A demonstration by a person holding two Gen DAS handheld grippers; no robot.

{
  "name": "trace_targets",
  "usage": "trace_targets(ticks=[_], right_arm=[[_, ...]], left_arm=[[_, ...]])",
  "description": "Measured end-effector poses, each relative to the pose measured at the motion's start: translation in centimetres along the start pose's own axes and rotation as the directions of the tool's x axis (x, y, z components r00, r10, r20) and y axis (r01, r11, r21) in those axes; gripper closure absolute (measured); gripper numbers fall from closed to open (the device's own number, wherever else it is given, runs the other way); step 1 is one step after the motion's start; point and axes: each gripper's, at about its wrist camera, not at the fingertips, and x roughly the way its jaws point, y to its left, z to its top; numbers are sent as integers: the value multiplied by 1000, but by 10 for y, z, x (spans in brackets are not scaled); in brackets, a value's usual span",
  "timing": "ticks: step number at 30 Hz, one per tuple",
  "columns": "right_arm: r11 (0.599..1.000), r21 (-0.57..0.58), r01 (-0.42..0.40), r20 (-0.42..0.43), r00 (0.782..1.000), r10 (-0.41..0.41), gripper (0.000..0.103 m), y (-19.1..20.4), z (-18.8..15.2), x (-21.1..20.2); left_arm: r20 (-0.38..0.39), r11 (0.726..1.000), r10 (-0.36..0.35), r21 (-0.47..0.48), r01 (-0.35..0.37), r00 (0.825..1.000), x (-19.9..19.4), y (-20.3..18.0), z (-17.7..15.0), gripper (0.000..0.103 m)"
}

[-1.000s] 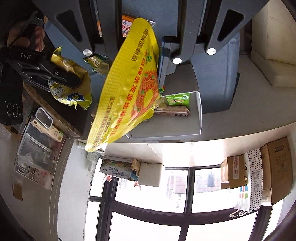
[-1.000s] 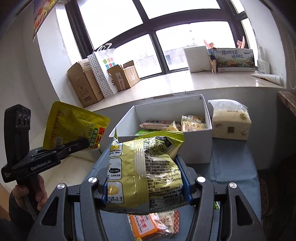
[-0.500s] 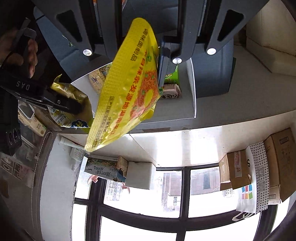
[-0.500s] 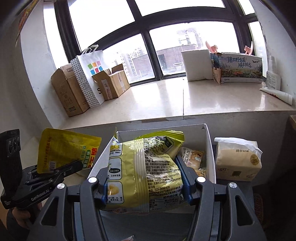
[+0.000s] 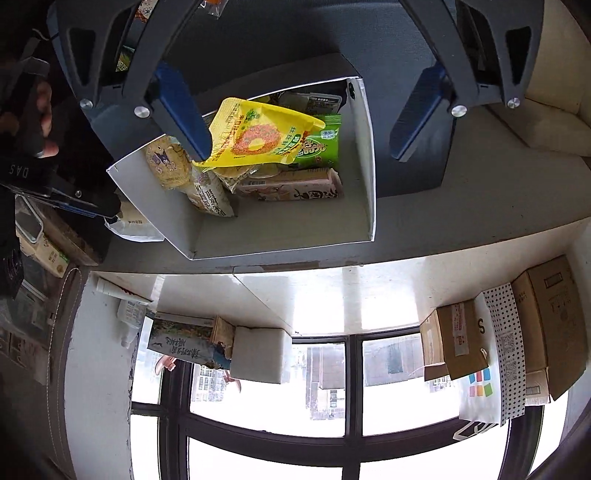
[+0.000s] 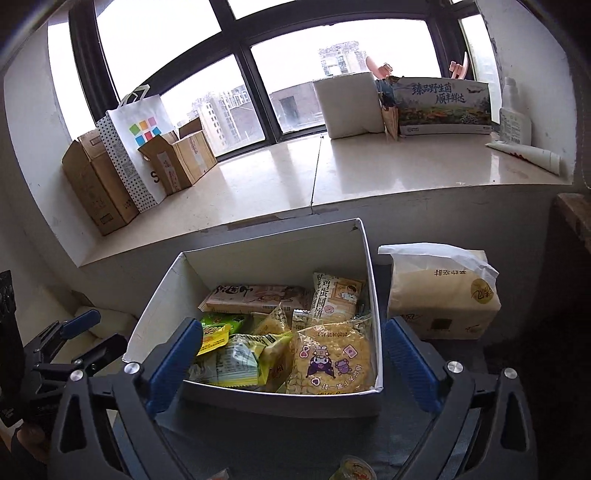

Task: Organize snacks
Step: 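Withdraw both grippers from the box toward the last snacks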

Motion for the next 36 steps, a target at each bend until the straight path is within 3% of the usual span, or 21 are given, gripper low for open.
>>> trace_targets(ticks=[7, 12, 17, 23, 29, 36], right_arm=[[997, -75, 9, 22, 1000, -7, 0, 9, -14, -32], [988, -154, 11, 68, 998, -1, 0, 13, -43, -75], [990, -142, -2, 53, 999, 10, 0, 5, -84, -107], [997, -65, 44, 37, 998, -41, 0, -14, -143, -129], [994, -43, 103, -11, 995, -104, 0, -25, -183, -117], [986, -93, 139, -68, 987, -145, 0, -34, -185, -76]], left_arm=[[19, 1000, 6, 8, -6, 1000, -40, -1, -13, 3], [37, 999, -36, 27, 35, 999, -82, -11, -36, 1], [34, 998, -19, 64, 16, 999, -118, -31, -71, 0], [35, 999, -19, 27, 18, 999, -145, -47, -116, 0], [-26, 998, -59, -29, 58, 998, -146, -55, -148, 0], [-87, 996, -74, -62, 69, 993, -139, -53, -163, 0]])
